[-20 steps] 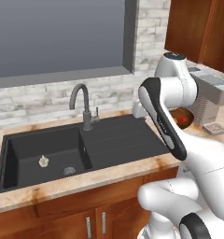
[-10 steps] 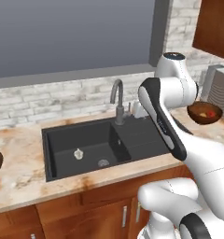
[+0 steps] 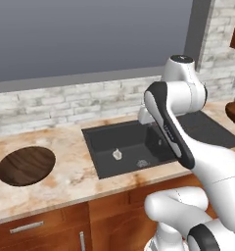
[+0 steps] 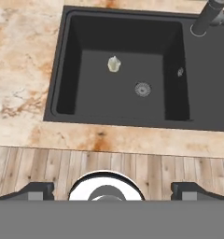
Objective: Pick the apples from the cabinet and place them in one bowl. Pick the garlic from the sink and place it in the other bowl.
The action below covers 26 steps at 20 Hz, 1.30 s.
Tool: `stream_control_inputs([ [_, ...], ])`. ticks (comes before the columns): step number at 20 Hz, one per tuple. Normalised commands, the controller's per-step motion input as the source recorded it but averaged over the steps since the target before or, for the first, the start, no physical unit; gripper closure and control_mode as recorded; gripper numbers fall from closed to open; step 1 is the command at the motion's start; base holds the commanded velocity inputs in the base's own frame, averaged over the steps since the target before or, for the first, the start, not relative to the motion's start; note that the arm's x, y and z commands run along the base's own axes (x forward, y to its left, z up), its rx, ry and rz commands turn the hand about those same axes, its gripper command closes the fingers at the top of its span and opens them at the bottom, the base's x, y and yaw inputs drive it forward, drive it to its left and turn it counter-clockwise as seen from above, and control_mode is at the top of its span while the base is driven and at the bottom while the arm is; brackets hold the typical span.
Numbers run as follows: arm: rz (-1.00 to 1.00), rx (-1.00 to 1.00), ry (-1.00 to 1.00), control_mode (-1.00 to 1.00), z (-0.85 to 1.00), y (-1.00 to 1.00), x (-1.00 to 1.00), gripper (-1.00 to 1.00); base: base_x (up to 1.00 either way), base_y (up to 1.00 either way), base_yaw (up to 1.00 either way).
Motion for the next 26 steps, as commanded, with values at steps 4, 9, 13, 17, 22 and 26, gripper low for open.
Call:
stream_control_inputs([
  [4,0.0,0.0,0.0,1.0,0.0,0.0,0.0,-1.0,0.14,0.53,0.0],
  [9,0.0,0.0,0.0,1.0,0.0,0.0,0.0,-1.0,0.11,0.33,0.0],
  [13,0.0,0.0,0.0,1.0,0.0,0.0,0.0,-1.0,0.19,0.46,-0.02],
  [17,0.0,0.0,0.0,-1.0,0.0,0.0,0.0,-1.0,0.07,0.23,-0.02],
  [22,-0.01,0.01,-0.01,-1.0,-0.06,-0.04,0.23,-1.0,0.0,0.0,0.0],
  [26,0.0,0.12,-0.02,-1.0,-0.27,-0.28,0.86,-1.0,0.0,0.0,0.0],
])
